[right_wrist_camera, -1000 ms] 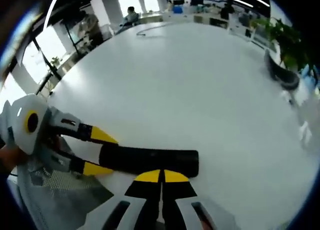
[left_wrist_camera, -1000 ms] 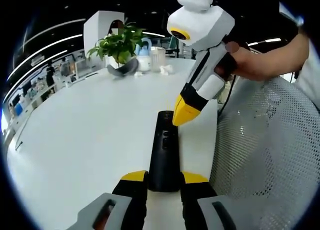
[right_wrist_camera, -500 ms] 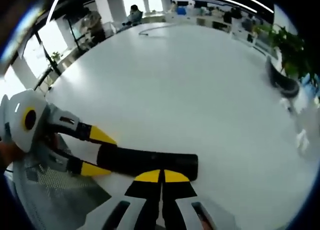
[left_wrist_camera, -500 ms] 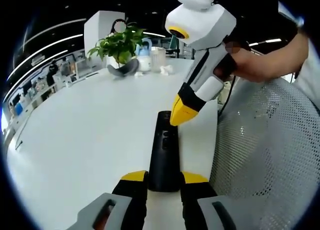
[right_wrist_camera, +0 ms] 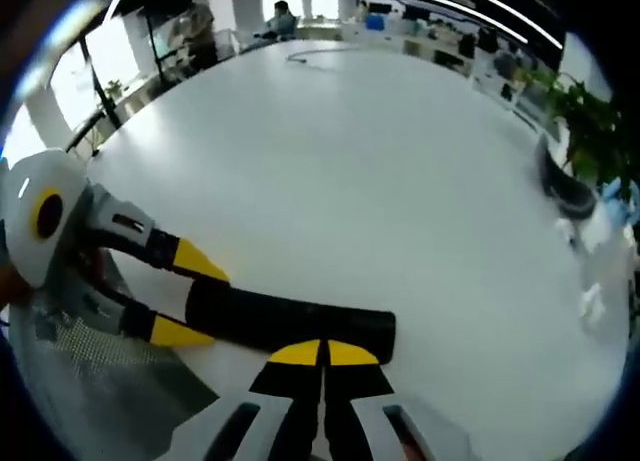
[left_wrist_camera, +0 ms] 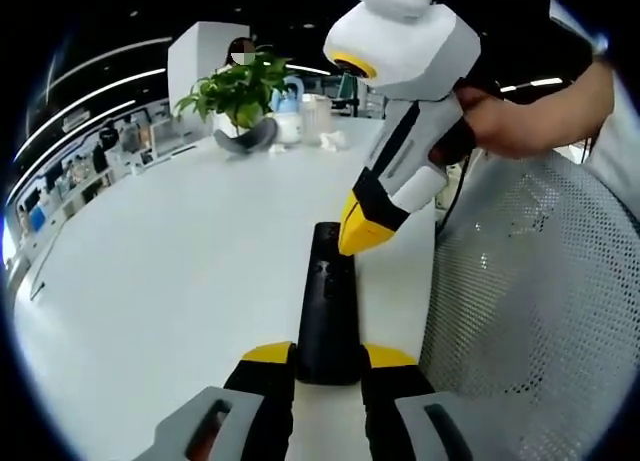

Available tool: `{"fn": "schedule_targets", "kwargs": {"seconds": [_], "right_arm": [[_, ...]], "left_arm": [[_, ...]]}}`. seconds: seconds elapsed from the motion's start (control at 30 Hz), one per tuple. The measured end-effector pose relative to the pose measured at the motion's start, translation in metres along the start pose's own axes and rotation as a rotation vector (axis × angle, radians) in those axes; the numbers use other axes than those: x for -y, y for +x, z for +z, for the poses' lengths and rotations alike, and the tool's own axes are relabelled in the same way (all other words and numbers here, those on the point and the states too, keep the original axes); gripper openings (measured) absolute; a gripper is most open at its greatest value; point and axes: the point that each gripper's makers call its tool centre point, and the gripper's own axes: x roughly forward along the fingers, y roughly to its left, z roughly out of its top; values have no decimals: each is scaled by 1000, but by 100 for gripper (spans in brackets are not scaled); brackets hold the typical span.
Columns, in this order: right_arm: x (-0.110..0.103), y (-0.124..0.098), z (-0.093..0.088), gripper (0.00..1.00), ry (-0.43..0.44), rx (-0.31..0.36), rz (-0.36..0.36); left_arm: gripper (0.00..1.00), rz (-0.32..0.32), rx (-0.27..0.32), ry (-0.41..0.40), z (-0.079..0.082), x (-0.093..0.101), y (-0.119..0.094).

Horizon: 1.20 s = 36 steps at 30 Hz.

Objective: Press the specified remote control buttons in sequence, fully releasing each button before pressing the next.

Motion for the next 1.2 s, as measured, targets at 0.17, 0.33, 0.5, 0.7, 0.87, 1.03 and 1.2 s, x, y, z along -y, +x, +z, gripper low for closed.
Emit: {"fn": "schedule_targets", "kwargs": {"seconds": [0.17, 0.33, 0.5, 0.7, 0.87, 1.03, 1.2], "right_arm": [[2, 0, 1, 0, 35, 14, 27], [1, -1, 1, 0, 34, 11, 47], [2, -2, 1, 0, 125, 14, 125], [0, -2, 2, 0, 169, 12, 169], [-3, -4, 5, 0, 209, 20, 195], [-4, -6, 8, 0, 148, 38, 179], [-3, -3, 8, 0, 135, 41, 177]], "left_arm": [[25, 0, 3, -2, 0, 0, 0], [25, 0, 4, -5, -1, 0, -1], [25, -2, -17, 8, 0, 1, -1], [24, -10, -31, 14, -2, 2, -2], [24, -19, -28, -1, -4, 3, -4], [24, -26, -37, 10, -4, 4, -4], [24, -42, -42, 19, -3, 6, -5]]}}
